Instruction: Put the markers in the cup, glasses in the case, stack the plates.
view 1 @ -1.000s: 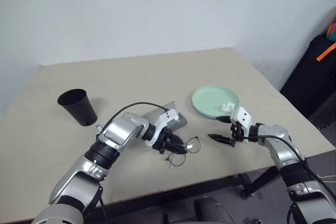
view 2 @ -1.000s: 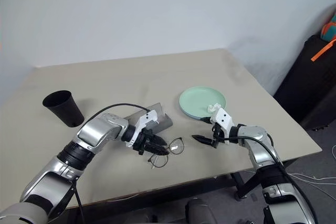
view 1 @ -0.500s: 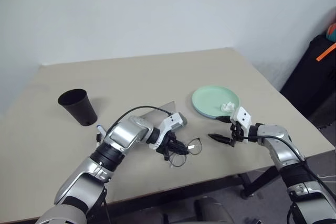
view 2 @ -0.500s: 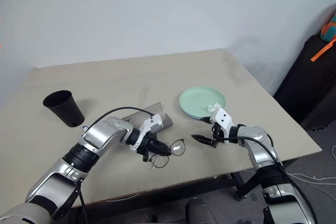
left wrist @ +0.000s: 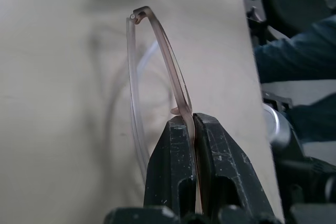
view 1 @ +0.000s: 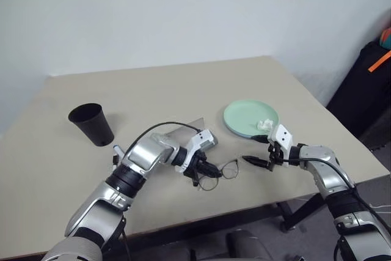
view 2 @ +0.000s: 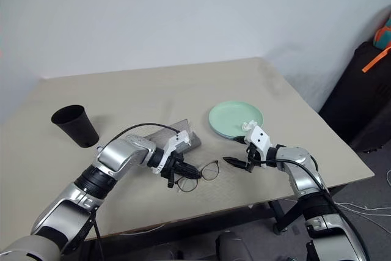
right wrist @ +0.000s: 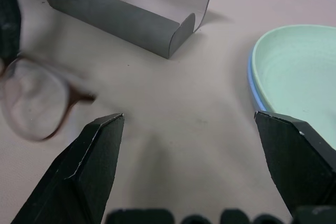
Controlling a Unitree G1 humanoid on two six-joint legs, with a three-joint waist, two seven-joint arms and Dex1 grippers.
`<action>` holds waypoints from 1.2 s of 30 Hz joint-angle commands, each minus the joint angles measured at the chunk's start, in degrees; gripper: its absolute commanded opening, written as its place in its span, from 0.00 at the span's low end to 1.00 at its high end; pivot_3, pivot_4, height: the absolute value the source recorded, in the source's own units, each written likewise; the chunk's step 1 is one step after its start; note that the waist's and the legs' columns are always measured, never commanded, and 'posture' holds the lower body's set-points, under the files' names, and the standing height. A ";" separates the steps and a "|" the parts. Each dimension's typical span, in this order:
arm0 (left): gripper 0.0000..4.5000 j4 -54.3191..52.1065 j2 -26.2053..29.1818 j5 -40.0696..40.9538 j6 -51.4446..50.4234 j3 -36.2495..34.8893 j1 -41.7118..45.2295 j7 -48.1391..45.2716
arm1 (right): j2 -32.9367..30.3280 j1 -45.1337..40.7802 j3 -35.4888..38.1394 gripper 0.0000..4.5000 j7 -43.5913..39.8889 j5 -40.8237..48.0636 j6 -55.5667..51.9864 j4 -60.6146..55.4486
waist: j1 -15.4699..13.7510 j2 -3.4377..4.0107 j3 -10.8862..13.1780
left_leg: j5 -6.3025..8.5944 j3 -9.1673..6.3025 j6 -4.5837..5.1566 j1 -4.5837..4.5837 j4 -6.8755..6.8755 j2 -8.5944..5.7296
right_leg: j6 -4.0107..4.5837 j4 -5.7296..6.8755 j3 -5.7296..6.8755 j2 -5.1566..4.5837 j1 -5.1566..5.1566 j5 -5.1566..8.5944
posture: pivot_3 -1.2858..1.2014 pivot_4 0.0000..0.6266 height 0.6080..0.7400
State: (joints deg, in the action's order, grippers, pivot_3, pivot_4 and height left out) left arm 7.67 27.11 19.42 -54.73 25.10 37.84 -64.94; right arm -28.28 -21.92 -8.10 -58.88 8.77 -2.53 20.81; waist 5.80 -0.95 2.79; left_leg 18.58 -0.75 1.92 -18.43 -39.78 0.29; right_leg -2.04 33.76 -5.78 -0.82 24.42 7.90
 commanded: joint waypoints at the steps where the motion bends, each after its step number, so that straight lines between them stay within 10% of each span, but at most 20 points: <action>1: 0.00 1.21 1.18 1.82 0.12 -6.61 5.34 0.34 | -0.04 -1.15 0.58 0.96 0.41 -0.04 0.27 -1.52 | 0.00 0.00 0.00 | 0.00 -0.01 0.00 -0.01 0.00 0.00 | 0.00 -0.01 0.01 0.00 0.01 0.00 | 0.52 0.00 1.00; 15: 0.00 21.77 5.91 -8.40 16.05 -5.63 14.72 -3.65 | 0.33 -1.93 0.41 0.96 -0.03 0.01 0.15 -0.97 | 0.00 0.00 0.00 | 0.01 -0.01 -0.01 -0.03 0.08 -0.02 | -0.01 -0.04 0.01 0.00 0.02 0.00 | 0.52 0.00 1.00; 36: 0.00 37.28 -1.80 -18.54 28.84 -2.86 15.84 -11.96 | -0.34 -0.07 0.88 0.96 0.46 0.26 -1.00 -3.35 | -0.01 -0.05 0.03 | 0.01 -0.01 0.00 -0.08 0.06 -0.06 | -0.12 -0.02 -0.08 0.00 0.02 -0.05 | 0.52 0.00 1.00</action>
State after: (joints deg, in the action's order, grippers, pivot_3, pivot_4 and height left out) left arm 45.84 25.46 0.22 -24.99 23.01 53.15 -74.52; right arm -28.08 -21.40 -8.20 -58.87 8.74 -3.68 20.11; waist 5.79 -1.00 2.82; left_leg 18.59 -0.76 1.93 -18.51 -39.72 0.23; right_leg -2.16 33.74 -5.87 -0.82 24.44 7.84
